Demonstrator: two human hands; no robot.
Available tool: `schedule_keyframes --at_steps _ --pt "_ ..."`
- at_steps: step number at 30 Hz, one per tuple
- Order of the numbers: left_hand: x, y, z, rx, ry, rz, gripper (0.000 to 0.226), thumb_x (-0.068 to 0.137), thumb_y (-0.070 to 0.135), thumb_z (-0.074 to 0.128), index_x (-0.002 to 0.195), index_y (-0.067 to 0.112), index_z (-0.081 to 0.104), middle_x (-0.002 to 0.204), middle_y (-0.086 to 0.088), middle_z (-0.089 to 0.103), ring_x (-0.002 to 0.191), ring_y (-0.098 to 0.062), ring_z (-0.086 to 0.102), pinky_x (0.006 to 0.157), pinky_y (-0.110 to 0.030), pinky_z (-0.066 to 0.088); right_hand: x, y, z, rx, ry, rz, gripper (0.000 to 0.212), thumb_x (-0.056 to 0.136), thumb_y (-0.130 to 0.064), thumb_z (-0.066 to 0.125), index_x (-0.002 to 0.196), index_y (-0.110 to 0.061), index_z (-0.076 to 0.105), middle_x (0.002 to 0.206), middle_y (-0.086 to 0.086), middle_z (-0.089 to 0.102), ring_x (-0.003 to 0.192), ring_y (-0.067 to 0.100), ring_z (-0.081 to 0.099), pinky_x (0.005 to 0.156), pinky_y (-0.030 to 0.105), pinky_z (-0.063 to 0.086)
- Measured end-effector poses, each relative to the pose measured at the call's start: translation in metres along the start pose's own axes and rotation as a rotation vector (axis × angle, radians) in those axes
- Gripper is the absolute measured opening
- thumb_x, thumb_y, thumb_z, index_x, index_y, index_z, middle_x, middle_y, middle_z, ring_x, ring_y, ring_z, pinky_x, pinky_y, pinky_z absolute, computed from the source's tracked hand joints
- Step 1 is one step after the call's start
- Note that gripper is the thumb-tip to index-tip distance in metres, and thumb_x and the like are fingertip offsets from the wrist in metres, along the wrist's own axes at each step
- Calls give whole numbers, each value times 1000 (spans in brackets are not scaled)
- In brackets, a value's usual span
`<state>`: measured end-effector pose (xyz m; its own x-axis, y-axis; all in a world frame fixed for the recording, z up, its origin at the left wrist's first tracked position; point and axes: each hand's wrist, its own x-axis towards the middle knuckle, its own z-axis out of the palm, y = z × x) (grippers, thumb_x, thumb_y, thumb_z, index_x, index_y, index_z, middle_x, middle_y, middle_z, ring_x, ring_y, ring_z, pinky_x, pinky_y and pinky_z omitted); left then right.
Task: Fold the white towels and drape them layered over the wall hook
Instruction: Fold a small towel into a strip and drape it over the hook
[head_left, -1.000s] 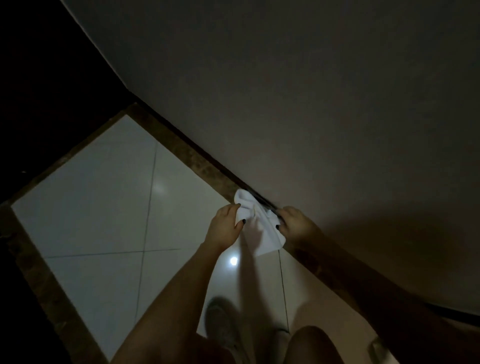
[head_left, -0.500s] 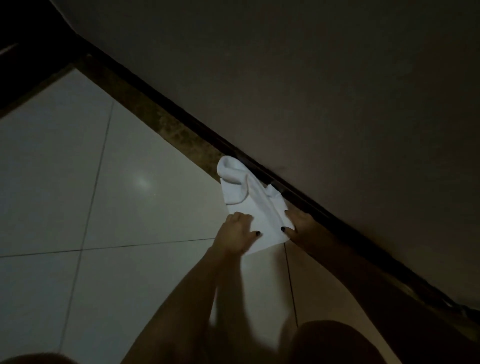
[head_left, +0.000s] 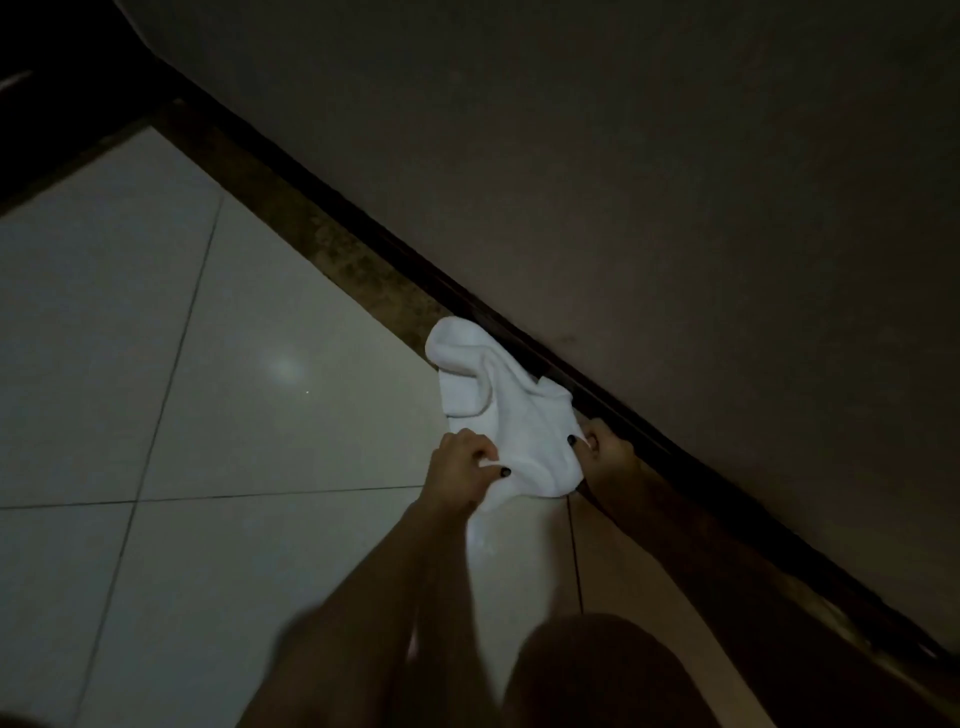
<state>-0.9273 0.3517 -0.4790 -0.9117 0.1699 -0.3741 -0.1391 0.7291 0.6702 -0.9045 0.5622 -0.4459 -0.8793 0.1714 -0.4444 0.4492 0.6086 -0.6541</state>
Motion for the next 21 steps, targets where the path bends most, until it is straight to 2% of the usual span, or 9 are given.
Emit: schedule_keyframes --at_steps 2,4,6,8,12,14,16,18,21 --pt "-1 12 -26 -212 -8 -41 18 76 14 80 77 13 62 83 -4 61 82 -20 55 74 -28 41 -5 -19 -11 69 30 -29 6 96 -14 56 94 -12 51 70 -5 50 73 22 54 63 28 38" --pt "-6 30 -62 -337 18 -53 22 78 9 78 71 13 57 72 -1 56 71 -16 50 68 -29 37 -13 -50 -24 151 58 -83 9 95 -7 56 104 -7 58 76 1 58 73 18 56 63 26 42" --pt "-14 54 -104 -402 61 -84 24 81 10 76 70 13 54 68 1 53 68 -14 47 66 -29 38 -26 -91 -41 282 20 -84 10 96 -3 55 101 -4 63 84 8 64 71 6 62 64 15 47" --pt "-23 82 -151 -456 120 -107 25 83 9 74 69 14 53 68 1 53 69 -15 48 66 -29 39 -40 -136 -64 342 -31 -92 12 98 -8 54 99 -7 66 83 1 66 65 -9 61 61 6 44" --pt "-51 137 -256 -532 222 -151 12 84 7 72 79 7 61 68 -2 56 63 -13 50 61 -25 42 -69 -233 -127 327 -72 -159 8 91 -22 68 87 -15 66 63 -3 55 64 8 53 62 19 42" --pt "-69 166 -310 -578 231 -168 8 85 3 70 82 4 63 63 0 57 53 -7 49 53 -21 41 -87 -284 -162 309 -66 -207 11 87 -22 73 81 -19 65 62 -4 53 64 11 51 63 27 41" --pt "-92 199 -364 -611 224 -176 8 86 1 68 81 4 63 54 5 56 43 -3 45 43 -17 37 -110 -339 -196 235 -57 -256 14 87 -24 72 76 -17 66 64 4 58 63 14 54 63 31 42" --pt "-117 236 -416 -651 228 -160 10 87 -3 65 83 5 62 49 7 55 39 -4 44 39 -17 36 -136 -394 -228 202 -54 -309 22 91 -23 67 71 -13 64 63 7 59 61 13 53 62 31 41" --pt "-159 289 -497 -651 271 -108 13 88 -5 61 87 7 59 50 2 58 39 -7 49 41 -19 39 -181 -484 -276 159 -118 -370 29 96 -19 59 66 -21 56 62 -6 51 60 6 46 59 24 36"
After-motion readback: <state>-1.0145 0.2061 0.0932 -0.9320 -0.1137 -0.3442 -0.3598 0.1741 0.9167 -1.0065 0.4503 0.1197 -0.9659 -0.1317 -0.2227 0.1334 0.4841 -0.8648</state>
